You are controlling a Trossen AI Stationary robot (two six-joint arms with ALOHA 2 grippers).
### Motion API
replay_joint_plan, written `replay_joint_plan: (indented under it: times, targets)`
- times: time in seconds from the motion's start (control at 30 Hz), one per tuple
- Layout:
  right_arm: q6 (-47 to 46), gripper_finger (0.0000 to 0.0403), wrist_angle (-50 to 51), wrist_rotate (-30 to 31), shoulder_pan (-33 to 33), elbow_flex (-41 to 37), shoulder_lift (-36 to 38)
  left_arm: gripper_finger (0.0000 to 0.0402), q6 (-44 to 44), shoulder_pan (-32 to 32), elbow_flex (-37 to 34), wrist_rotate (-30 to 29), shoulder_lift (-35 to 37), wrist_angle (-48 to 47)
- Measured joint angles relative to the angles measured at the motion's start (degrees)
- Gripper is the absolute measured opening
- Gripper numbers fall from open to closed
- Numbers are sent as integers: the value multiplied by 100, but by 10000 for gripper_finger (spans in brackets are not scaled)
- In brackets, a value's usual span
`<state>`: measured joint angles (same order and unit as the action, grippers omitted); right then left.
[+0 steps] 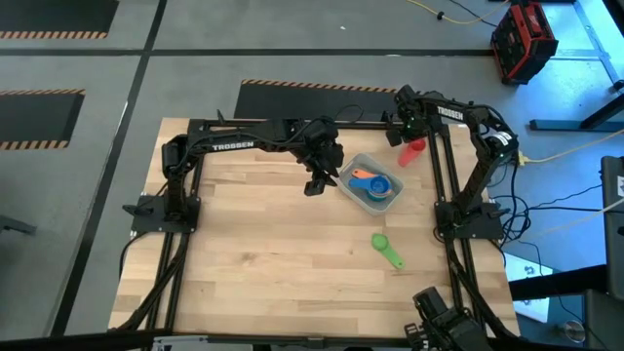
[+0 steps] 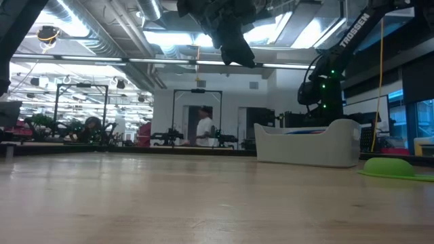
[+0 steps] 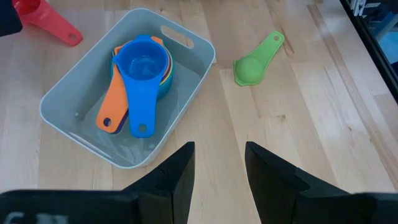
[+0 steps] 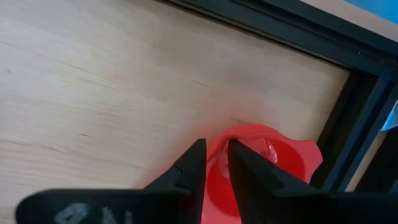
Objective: Nest measuring cups in basket
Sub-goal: Stack the red measuring cup on top of the blue measuring cup in the bin
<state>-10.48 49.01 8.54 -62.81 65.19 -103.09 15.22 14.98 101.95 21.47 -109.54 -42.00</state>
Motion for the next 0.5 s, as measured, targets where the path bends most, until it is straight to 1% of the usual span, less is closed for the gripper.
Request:
replay_joint_plan:
  times: [0.3,0.5]
  targets:
    - [-153,71,-3,87,0,0,-2,134,10,0,0,0,0,0]
    - [-146,50,4,90,0,0,-2,134,39,-1,0,0,0,0]
